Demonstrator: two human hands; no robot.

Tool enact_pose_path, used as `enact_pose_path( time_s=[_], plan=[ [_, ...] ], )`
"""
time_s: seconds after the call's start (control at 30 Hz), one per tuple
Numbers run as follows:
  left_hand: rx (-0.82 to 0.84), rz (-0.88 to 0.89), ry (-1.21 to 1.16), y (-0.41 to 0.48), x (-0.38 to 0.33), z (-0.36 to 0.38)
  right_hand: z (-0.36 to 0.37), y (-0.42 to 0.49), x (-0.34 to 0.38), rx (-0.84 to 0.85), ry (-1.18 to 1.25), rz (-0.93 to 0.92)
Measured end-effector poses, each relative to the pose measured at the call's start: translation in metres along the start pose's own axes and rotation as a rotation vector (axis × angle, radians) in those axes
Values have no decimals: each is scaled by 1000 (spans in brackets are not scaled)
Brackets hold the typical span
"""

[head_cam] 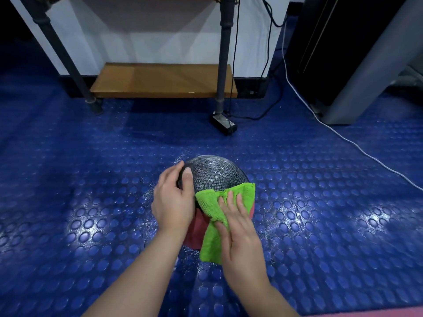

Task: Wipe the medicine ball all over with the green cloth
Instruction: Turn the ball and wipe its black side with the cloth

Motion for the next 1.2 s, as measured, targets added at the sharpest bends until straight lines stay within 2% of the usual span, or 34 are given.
enact_pose_path(
  time_s=[0.1,0.17,0.23,0.3,0.37,0.4,0.5,0.53,0.57,0.67,0.7,0.77,0.83,0.93,1.0,1.1,1.2],
  plan=[
    [18,17,-11,0,1,0,-10,-5,4,73,21,-54],
    [19,29,-38,-1,2,0,-28,0,4,83,130,47],
    [21,34,-44,-4,3,-1,-52,12,3,-41,278,205],
    [28,45,-45,-8,4,-2,-73,28,6,-204,372,268],
    [38,79,-79,-13,5,-3,-78,51,13,-249,419,292],
    [40,97,-100,-16,6,-4,-73,63,17,-189,424,300],
    [33,145,-135,-22,13,-6,-35,81,23,208,274,341],
    [31,150,-140,-23,15,-6,-30,82,18,259,225,350],
    [30,154,-143,-25,16,-6,-30,85,11,237,195,355],
    [55,156,-191,-31,16,-9,-53,84,-27,-87,200,428],
    [79,122,-248,-31,17,-11,-55,79,-40,-141,202,477],
    [132,-7,-364,-24,15,-17,-48,70,-56,-121,165,544],
    [202,-80,-300,-16,1,-22,-34,66,-62,-95,239,595],
    [272,79,95,-19,-39,-21,-17,64,-65,-94,428,719],
    [230,195,200,-25,-56,-17,-8,59,-66,-85,652,837],
    [133,171,69,-24,-52,-24,-7,59,-66,-176,1000,889],
    [74,22,-147,-13,-28,-43,-14,57,-70,-293,1019,895]
  ],
)
Point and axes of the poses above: each hand's wrist, its own y-axis towards the middle knuckle, its own z-axis out of the palm, x = y × z, the point moved 8 cm from there along y, towards the middle knuckle, and after that the axes turned 9 degrees about y, right-handed, at the moved point
